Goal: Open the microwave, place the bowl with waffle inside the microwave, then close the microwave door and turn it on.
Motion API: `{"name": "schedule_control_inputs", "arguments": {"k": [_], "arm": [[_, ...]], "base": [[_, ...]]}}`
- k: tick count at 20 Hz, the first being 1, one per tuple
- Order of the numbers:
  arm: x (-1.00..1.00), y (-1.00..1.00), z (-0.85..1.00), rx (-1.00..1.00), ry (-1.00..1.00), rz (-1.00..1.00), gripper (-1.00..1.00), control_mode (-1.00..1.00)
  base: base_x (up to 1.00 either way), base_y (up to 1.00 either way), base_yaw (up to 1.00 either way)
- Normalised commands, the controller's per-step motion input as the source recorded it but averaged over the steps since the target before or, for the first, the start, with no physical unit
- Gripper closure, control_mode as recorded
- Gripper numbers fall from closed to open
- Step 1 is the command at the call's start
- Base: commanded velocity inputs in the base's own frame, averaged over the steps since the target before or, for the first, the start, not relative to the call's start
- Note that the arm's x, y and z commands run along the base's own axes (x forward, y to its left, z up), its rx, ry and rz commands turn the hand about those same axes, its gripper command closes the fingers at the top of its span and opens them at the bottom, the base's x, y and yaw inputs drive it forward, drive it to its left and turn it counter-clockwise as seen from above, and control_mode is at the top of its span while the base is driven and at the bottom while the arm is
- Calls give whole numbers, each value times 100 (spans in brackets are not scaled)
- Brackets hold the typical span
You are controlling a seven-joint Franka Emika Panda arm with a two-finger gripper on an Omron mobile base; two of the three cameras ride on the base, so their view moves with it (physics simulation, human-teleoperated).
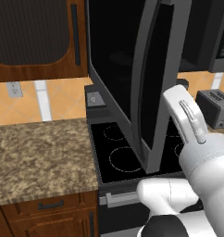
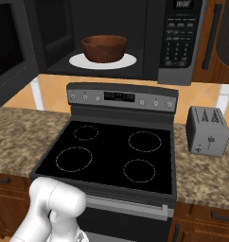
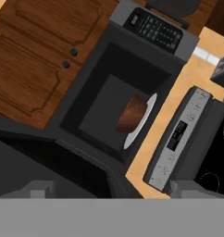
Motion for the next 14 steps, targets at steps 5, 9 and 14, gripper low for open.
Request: {"name": "schedule_control_inputs", "arguments": {"k": [5, 9, 14], "arm": [[-72, 77, 0, 12, -12, -1, -100, -100], [-24, 83, -4, 9, -5, -4, -100, -100], [92, 53, -71, 8, 5, -1, -100, -100]], "base": [[0, 0, 0], [0, 0, 0], [0, 0, 0]]}}
